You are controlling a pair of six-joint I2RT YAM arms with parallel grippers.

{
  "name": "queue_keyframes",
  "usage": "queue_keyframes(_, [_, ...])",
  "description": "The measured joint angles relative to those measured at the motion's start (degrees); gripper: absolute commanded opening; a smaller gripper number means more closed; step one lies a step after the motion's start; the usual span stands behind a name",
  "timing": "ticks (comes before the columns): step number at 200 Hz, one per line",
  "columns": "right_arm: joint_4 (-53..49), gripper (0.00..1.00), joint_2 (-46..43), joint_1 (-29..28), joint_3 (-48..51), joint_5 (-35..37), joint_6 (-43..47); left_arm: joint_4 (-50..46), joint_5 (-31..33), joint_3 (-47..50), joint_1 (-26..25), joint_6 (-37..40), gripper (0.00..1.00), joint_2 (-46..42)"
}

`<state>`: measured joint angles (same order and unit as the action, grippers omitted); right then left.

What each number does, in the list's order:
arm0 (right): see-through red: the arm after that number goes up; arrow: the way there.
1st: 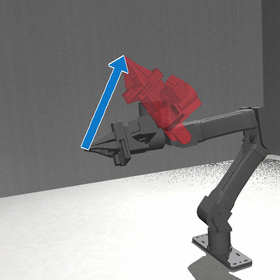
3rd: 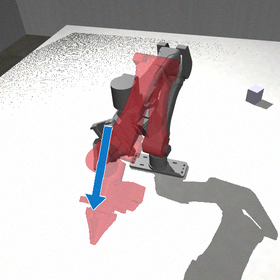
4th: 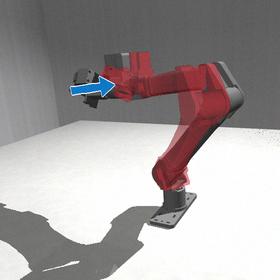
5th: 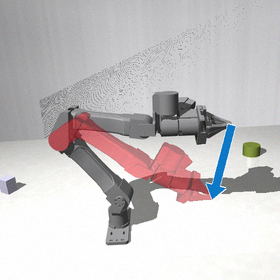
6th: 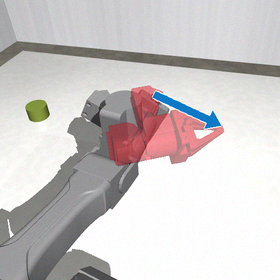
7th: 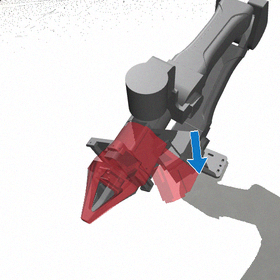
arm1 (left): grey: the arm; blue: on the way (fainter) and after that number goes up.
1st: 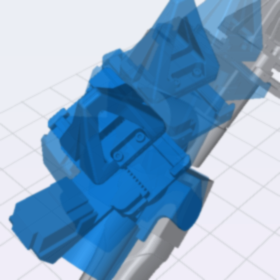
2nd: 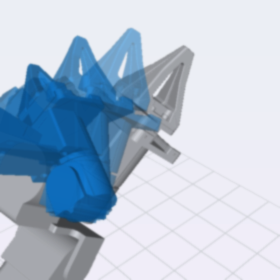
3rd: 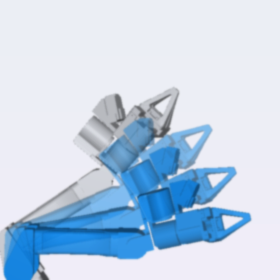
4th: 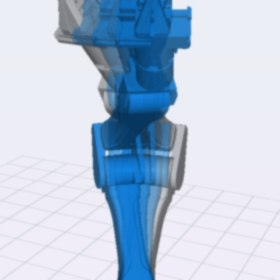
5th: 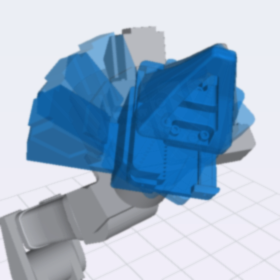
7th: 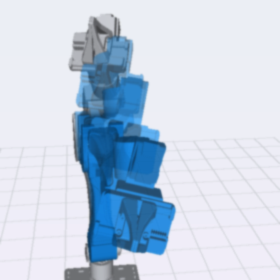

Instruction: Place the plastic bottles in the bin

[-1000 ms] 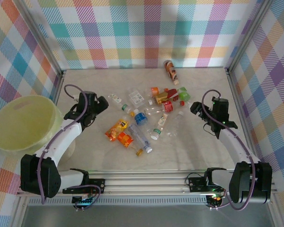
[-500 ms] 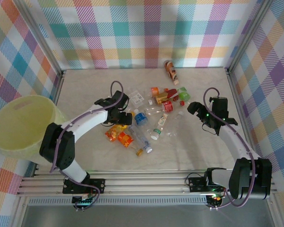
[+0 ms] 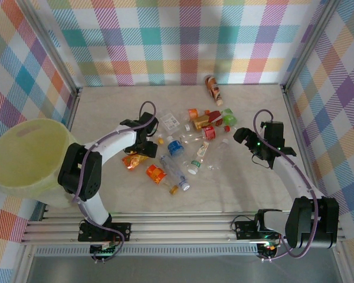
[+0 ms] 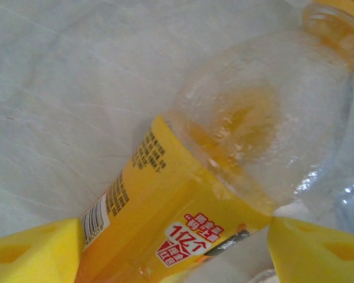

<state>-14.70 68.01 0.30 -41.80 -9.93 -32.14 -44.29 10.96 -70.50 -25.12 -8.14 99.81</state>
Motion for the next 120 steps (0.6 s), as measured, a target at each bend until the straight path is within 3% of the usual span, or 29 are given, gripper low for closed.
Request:
queue_keyframes(69, [-0.02, 1.00, 0.00, 0.00, 0.00, 0.00, 0.00, 1.97, 0.28, -0.96, 3.58, 3.41, 0.88, 4.46])
queue_keyframes(120, [-0.83, 1.00, -0.02, 0.00, -0.02, -0.02, -0.02, 2.58, 0.68, -2.73, 3.56, 6.49, 0.72, 8.63])
